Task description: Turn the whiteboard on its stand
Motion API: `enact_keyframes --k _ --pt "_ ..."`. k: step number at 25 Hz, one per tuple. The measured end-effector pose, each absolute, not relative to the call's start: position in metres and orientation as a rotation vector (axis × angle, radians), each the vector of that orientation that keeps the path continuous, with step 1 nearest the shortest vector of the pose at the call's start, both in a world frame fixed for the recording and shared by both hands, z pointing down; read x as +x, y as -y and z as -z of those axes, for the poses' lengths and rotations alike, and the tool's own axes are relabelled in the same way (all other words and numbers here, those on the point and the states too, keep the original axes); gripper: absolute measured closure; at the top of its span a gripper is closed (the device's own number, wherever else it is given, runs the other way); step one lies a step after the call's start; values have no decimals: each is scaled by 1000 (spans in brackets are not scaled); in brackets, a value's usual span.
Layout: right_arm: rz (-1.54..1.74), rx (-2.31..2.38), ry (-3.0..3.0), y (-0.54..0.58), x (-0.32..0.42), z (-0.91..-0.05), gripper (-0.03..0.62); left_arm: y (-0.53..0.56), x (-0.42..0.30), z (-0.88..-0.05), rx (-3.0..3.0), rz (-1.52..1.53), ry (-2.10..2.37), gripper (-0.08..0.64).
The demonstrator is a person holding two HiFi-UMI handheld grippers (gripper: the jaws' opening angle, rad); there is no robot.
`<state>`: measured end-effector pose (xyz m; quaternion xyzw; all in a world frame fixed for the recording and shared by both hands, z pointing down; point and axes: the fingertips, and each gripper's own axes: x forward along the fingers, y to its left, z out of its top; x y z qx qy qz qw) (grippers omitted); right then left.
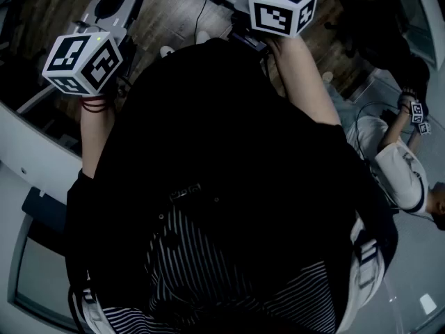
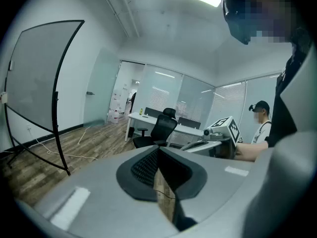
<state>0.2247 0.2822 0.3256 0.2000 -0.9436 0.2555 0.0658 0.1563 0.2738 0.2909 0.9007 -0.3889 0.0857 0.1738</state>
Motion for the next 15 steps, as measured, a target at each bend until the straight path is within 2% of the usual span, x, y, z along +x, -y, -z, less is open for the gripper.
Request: enact_keyframes --k 15 --pt "-774 588 2830 -283 225 -323 591 -268 160 -285 2567 -253 1085 561"
